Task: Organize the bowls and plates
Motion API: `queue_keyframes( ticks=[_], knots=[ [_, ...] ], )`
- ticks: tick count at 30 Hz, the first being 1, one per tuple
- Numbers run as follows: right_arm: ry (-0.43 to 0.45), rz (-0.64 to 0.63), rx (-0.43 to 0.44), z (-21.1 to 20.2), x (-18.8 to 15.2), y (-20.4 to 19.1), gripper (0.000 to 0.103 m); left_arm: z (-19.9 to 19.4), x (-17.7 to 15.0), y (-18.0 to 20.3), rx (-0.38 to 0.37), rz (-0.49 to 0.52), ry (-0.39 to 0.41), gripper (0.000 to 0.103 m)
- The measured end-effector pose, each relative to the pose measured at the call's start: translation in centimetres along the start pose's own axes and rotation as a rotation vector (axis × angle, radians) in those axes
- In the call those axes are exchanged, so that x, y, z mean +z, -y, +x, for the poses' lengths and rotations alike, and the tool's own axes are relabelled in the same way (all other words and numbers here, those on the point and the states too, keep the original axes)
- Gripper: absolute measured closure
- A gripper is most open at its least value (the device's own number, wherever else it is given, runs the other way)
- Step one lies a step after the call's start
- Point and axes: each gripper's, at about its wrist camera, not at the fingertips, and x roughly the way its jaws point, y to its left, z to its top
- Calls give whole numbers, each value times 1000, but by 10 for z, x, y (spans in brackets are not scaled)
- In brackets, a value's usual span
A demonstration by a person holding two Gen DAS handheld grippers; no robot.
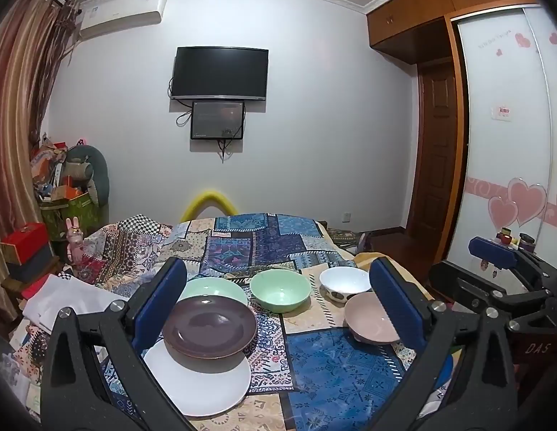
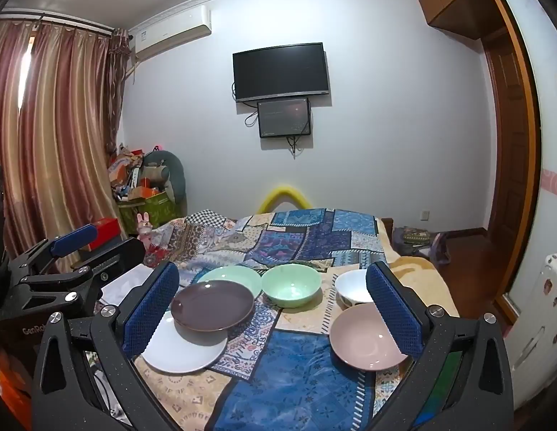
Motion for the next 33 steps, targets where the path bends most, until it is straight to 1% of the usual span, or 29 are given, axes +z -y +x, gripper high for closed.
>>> queue_keyframes(
  ticks=[15,33],
  knots=[
    [-3,-2,2,1,0,-1,0,2,0,-6,-6,-20,-8,0],
    [-7,6,0,2,-3,2,0,3,0,-6,-6,-15,-11,0]
  ],
)
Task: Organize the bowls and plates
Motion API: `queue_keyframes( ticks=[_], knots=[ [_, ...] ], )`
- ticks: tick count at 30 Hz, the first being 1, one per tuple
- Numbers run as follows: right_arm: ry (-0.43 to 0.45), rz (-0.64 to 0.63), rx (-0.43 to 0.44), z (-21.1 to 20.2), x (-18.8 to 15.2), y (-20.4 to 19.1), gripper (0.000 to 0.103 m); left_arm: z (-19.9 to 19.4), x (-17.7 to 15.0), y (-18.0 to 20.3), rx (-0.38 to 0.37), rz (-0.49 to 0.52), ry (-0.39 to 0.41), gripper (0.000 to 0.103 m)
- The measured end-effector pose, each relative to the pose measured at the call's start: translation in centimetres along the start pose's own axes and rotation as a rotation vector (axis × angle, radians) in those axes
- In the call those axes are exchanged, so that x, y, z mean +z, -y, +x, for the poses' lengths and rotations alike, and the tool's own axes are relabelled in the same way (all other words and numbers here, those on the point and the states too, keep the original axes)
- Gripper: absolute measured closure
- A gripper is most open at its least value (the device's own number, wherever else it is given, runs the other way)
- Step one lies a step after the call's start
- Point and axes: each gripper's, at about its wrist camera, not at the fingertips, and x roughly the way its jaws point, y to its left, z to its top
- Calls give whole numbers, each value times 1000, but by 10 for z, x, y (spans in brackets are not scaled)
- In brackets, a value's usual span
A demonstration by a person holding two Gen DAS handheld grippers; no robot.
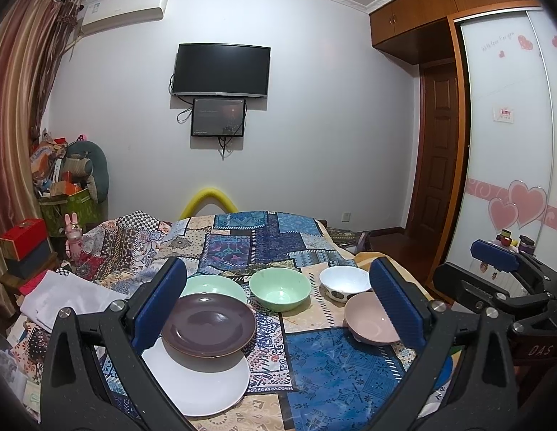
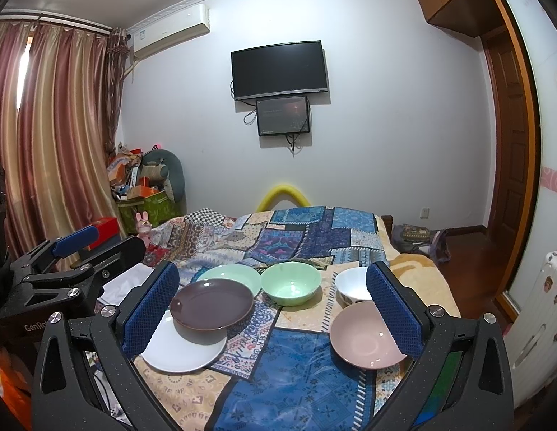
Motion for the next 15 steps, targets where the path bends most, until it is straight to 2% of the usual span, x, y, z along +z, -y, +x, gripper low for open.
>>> queue_keyframes(
  ticks=[15],
  knots=[
    [1,6,2,-1,0,0,0,1,-2,3,2,8,1,0]
  ],
)
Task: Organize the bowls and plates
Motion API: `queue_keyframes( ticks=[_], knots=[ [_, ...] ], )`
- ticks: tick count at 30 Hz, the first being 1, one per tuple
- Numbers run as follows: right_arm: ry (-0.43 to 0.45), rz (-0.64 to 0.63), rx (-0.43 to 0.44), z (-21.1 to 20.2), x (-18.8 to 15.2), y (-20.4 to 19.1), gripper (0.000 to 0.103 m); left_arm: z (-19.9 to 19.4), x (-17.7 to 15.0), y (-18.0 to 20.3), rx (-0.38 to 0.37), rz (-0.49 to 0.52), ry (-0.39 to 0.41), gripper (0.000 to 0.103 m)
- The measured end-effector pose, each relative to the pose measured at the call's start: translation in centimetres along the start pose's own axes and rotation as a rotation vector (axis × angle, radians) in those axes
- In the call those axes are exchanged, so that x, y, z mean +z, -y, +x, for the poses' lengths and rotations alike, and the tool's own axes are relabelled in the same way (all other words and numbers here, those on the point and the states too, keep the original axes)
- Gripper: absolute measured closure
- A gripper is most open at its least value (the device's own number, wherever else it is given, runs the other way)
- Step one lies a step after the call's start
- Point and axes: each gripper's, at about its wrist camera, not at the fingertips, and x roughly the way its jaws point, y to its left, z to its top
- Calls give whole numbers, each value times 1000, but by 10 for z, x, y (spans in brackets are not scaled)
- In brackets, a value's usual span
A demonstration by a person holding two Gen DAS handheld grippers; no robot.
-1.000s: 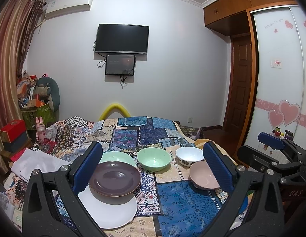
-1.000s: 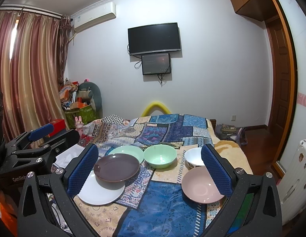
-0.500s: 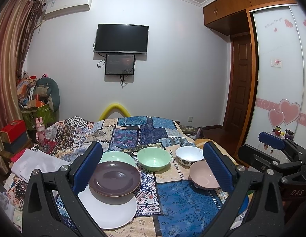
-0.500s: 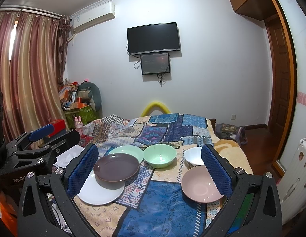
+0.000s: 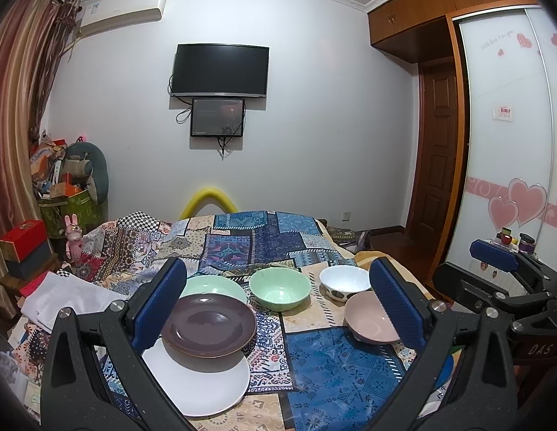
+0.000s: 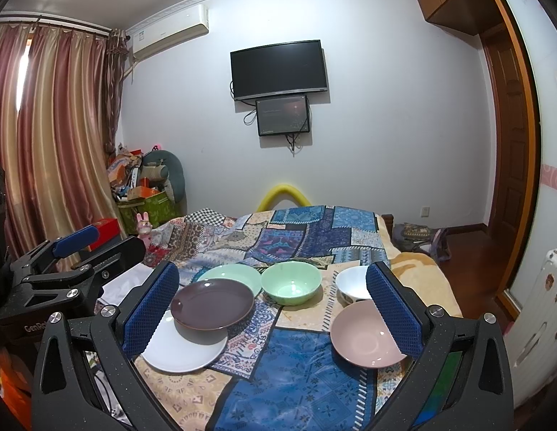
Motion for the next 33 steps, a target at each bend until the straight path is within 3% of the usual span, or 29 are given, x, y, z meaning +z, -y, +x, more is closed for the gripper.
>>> queue_keyframes(
  ticks=[23,33],
  knots=[
    [-7,8,0,2,-2,2,0,2,-1,1,4,5,-11,0],
    [-58,22,13,20,-11,-1,0,21,-7,-13,10,-2,-70,0]
  ],
)
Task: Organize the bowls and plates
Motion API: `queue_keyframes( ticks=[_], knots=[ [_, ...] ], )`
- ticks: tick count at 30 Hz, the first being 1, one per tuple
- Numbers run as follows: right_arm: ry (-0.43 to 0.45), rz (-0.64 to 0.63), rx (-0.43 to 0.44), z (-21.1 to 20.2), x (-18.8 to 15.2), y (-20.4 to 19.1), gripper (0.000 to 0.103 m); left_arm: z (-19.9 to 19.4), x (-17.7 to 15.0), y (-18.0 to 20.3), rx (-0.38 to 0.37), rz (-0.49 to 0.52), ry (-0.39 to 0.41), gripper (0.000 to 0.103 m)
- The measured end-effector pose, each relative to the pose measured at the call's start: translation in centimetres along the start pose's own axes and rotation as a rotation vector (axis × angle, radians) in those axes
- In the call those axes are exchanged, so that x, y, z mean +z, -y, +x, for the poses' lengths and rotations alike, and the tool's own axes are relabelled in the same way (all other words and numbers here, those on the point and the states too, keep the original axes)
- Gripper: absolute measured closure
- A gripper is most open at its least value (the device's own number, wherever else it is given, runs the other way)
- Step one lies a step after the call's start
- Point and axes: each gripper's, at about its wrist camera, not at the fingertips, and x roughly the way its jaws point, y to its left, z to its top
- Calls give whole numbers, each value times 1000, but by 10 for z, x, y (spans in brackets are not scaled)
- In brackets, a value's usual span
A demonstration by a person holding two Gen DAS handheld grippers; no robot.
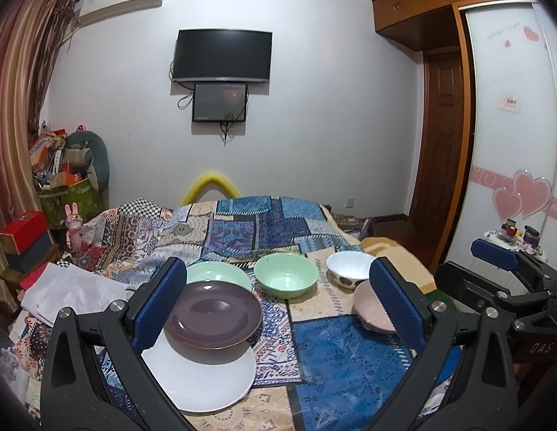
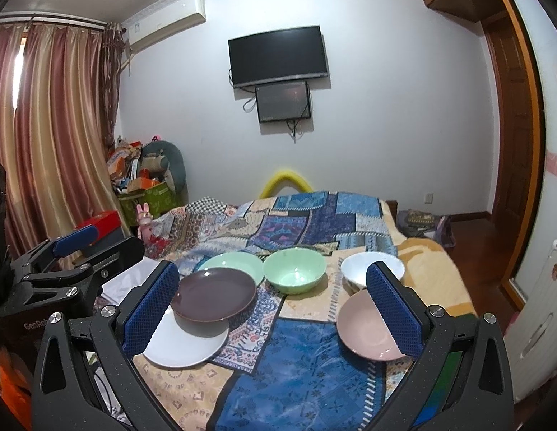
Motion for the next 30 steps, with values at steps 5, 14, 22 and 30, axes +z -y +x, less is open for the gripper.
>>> queue_keyframes(
  ticks=[5,14,22,30],
  knots=[
    [-58,2,15,25,-8,-5,0,16,-7,-18,10,2,-48,0],
    [-169,-7,22,79,-24,-13,0,59,-28,-62,47,-15,-144,0],
    [-240,-5,44,122,-31,-19,1,110,-51,-111,57,-79,-281,11],
    [-341,3,57,172,-43,-24,16,160,-75,-152,90,-90,-369,18]
  ],
)
